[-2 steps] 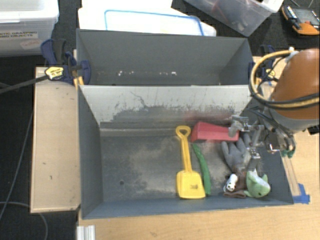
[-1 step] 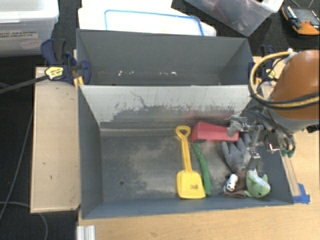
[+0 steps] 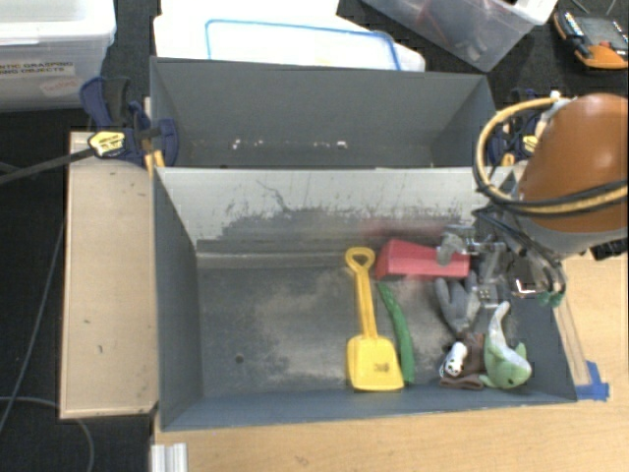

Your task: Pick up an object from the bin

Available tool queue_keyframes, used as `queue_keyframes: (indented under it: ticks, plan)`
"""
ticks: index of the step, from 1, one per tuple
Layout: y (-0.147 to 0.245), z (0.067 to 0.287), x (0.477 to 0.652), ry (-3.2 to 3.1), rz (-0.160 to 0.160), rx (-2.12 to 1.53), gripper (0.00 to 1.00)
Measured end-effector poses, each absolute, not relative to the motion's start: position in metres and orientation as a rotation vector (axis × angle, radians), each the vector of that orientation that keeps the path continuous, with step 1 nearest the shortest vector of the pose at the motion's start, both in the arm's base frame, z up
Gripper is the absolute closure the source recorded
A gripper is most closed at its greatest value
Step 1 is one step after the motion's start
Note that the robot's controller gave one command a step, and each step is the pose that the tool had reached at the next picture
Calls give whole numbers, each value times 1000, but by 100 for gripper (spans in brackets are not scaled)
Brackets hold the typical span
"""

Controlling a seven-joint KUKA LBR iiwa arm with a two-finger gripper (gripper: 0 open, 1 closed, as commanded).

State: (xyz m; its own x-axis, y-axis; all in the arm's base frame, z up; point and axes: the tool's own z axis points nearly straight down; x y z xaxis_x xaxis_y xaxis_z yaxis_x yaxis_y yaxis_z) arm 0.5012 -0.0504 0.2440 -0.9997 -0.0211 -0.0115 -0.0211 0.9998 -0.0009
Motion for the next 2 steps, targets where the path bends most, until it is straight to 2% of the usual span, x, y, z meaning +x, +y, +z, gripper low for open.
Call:
queue_keyframes:
  ticks: [1, 2]
  plan:
    - [-103, 115, 501, 3060, -1, -710, 0]
    - [-90, 141, 508, 3071, -8, -514, 0]
